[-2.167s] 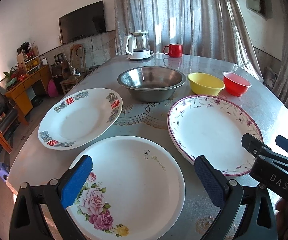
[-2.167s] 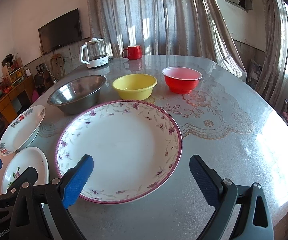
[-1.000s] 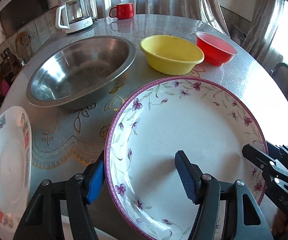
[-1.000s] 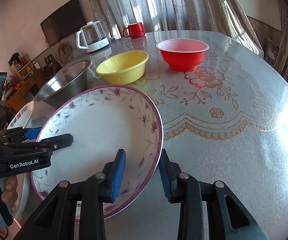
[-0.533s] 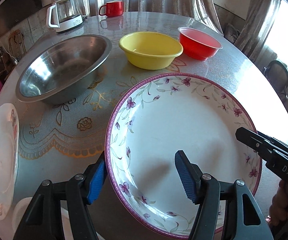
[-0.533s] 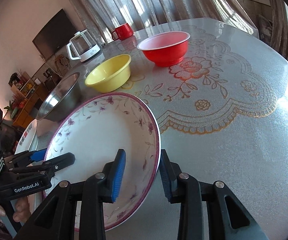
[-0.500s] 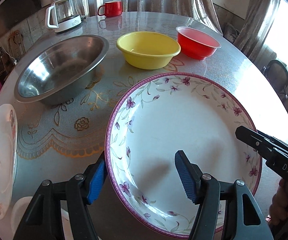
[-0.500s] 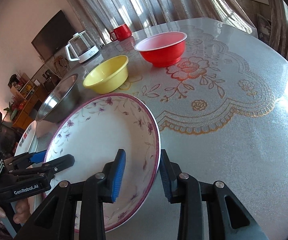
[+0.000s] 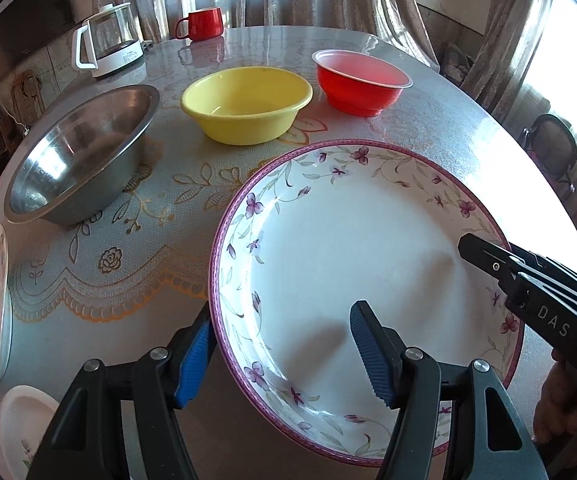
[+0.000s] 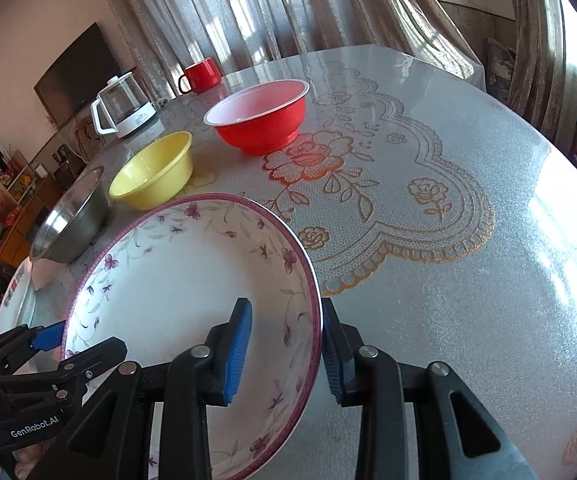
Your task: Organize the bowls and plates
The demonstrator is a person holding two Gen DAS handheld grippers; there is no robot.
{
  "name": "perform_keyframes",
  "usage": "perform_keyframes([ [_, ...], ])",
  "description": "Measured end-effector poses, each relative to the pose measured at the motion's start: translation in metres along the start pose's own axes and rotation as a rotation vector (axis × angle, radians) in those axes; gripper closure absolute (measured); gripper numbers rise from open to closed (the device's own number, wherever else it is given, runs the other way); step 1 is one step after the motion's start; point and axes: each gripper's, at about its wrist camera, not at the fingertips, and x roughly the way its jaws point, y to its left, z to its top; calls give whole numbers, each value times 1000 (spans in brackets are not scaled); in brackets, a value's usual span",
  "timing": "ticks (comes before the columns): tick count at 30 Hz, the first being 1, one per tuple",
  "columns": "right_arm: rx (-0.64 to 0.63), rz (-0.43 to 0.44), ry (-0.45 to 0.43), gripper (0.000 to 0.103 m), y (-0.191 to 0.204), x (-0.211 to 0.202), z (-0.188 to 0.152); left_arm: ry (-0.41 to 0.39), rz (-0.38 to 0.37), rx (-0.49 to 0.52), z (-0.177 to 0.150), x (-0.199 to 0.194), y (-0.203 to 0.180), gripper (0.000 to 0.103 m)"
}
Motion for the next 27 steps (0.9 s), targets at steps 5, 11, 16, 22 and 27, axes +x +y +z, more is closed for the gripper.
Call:
perform_keyframes([
  [5,-9,-48,-5,69,5,0,-3,-14,-7,15,-7,-5,2,37],
  [11,23,-34,12,69,2,-6,-7,-25,1,-13,-18,-10,12,37],
  [16,35,-50,10,68,5,-11,-9,-31,7,-67,-28,-15,30,37],
  [22,28,-94,-2,66,12,-17,-9,-69,18,-106,-36,-28,47,36],
  [27,-21,-160,-36,66,21,-25,-9,-96,6,-122,-41,-41,54,36],
])
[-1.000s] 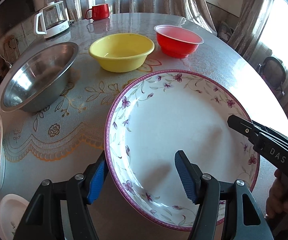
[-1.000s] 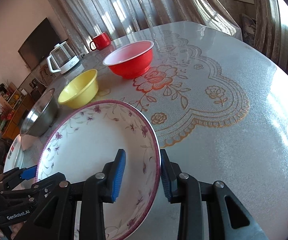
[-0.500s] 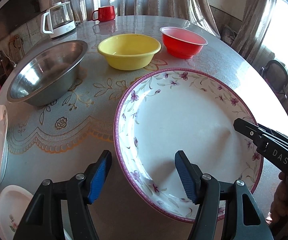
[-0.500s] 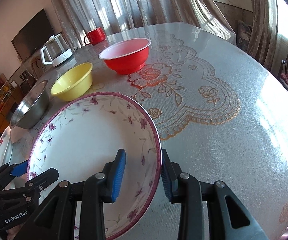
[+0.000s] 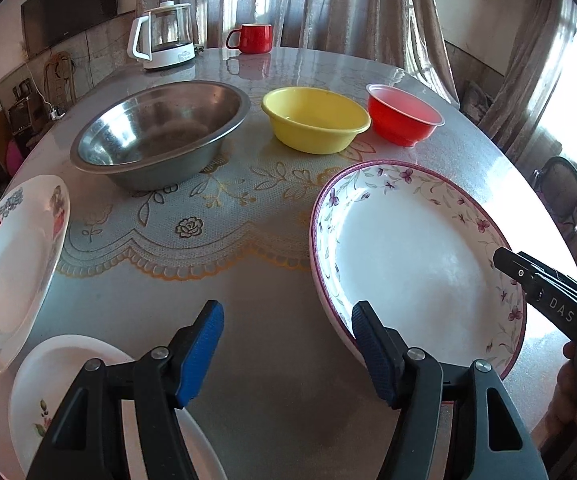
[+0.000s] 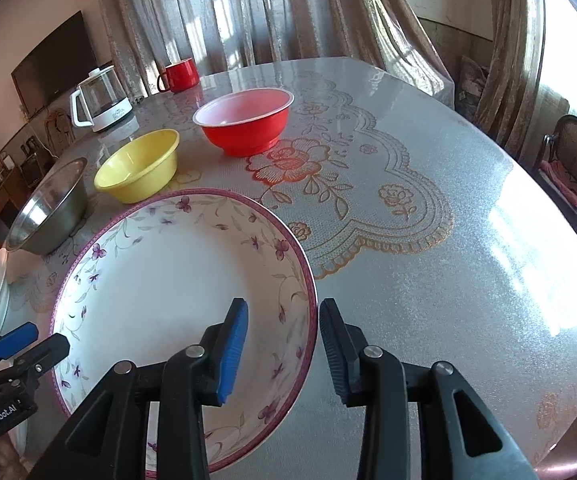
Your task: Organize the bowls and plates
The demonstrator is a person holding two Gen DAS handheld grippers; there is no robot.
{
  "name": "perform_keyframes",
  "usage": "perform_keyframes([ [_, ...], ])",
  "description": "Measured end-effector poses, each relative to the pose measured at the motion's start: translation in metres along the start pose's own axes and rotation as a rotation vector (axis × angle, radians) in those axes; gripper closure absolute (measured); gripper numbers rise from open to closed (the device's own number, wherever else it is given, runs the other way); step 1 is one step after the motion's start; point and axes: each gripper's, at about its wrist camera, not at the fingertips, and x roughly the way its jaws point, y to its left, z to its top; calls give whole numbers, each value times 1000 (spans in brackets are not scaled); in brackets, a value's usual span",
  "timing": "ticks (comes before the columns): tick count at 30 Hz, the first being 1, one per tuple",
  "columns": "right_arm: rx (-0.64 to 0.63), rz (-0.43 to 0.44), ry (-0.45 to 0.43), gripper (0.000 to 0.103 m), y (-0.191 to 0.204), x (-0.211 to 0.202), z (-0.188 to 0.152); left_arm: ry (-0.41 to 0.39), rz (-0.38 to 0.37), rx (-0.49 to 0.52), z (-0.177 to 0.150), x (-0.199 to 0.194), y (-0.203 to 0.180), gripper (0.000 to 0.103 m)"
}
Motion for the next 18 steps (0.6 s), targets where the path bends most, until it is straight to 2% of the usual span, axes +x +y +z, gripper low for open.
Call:
perform_keyframes([
  [4,-24,-37,-53,66,6,-11,3,-34,12,2,0,-15,2,36],
  [9,-42,8,-84,66,18,-22,7,-60,-6,-22,6,-24,7,36],
  [11,-49,46,-86,66,24,-25,9,-72,-15,-34,6,-29,12,36],
  [18,-52,277,-36,66,48,-25,10,-145,29,-76,4,-54,37,35],
])
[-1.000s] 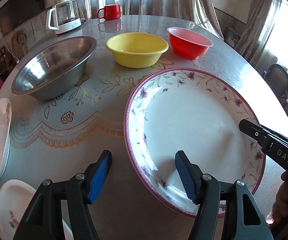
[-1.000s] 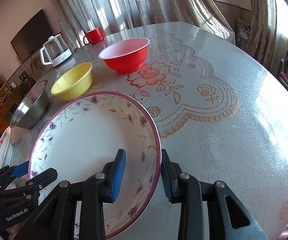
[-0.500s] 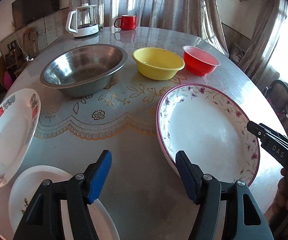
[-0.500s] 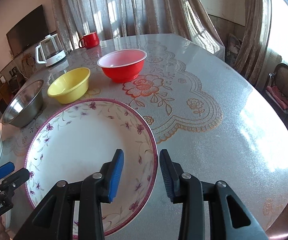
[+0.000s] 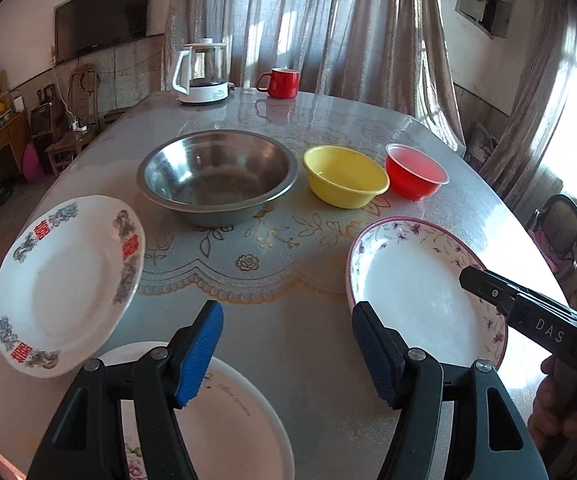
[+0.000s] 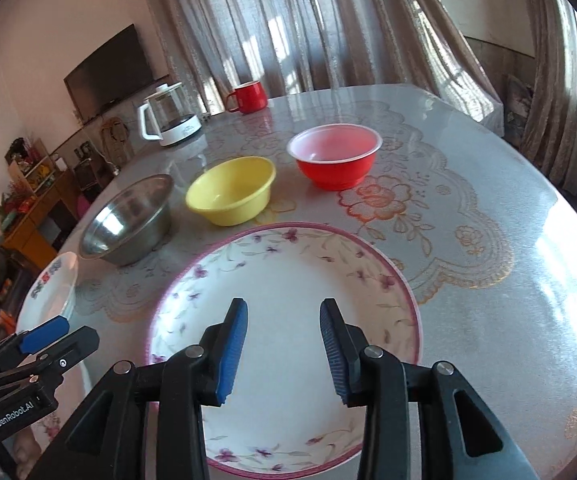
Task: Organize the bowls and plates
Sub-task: 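Grip the rim of the red-character white plate with both grippers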
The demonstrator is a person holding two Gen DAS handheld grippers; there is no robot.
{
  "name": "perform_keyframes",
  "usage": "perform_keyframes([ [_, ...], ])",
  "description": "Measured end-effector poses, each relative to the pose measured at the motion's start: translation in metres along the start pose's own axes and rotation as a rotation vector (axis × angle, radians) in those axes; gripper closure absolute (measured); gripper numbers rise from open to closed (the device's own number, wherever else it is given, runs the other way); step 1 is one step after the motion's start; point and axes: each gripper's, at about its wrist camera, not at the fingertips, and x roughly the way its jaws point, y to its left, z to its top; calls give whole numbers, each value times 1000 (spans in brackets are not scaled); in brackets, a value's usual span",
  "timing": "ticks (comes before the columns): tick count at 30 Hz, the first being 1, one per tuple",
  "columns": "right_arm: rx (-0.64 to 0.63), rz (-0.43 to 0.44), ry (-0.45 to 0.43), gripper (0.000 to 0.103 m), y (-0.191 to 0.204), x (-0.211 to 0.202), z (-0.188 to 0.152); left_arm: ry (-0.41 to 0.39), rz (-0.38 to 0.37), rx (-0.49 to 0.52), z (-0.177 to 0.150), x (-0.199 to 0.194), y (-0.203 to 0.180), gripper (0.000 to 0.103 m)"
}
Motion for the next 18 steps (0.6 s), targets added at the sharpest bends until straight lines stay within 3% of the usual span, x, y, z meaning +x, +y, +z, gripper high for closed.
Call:
perform_keyframes([
  [4,-30,106,36,65,23,8,-1,-25,57,-62,-2,-14,28,27],
  [10,-97,234,95,65,65,25,-2,-29,119,-202,-11,-27,83,27],
  [18,-141,376,210,65,114,57,-6,-60,238,-287,-25,-45,146,28],
])
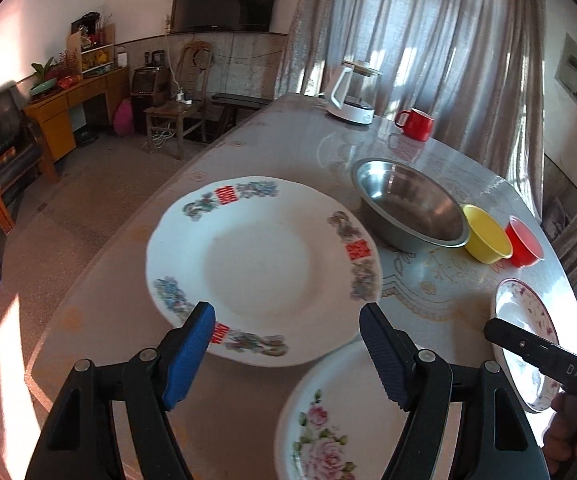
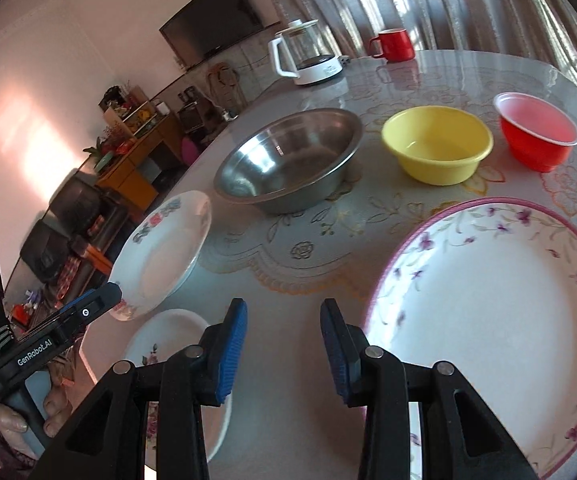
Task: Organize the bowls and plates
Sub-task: 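Grip the rim of the red-character white plate with both grippers, then lift the red-character plate off the table with both grippers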
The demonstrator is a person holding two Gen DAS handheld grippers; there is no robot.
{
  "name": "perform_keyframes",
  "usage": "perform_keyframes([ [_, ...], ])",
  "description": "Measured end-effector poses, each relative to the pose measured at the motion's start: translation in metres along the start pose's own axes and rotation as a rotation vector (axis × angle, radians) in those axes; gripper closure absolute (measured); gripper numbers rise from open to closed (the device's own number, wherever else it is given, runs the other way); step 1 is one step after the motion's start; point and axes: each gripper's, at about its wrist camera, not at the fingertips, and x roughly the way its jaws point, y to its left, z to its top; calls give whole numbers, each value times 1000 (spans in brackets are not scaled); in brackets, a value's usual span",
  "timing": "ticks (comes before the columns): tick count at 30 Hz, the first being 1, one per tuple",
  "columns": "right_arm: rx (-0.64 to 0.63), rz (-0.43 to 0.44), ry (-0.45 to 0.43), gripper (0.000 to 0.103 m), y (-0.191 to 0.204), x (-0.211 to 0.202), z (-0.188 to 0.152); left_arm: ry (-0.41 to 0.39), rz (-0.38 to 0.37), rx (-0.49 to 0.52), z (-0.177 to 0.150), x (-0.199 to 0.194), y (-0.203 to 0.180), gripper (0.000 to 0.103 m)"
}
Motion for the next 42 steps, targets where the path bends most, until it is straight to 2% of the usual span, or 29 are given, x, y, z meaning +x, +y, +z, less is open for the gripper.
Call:
perform_keyframes([
  [10,-62,102,96,65,42,60,26,6,73,-92,16,30,64,30],
  [11,-65,104,101,65,46,67,29,12,76,-100,19,34,69,34],
  [15,-47,115,145,65,52,95,38,20,69,-125,28,48,85,36],
  [17,-42,115,160,65,55,106,42,36,55,-125,33,57,89,47],
  [23,-29,103,194,68,57,130,54,75,30,-91,42,81,90,58],
  [28,-50,95,216,70,62,143,59,101,8,-82,48,99,91,64],
  [31,-59,94,212,72,64,145,60,116,-19,-100,52,108,90,65],
  [36,-75,88,216,73,66,144,63,111,12,-108,54,110,85,61],
  [42,-94,49,202,74,66,140,63,115,-13,-80,41,100,77,64],
])
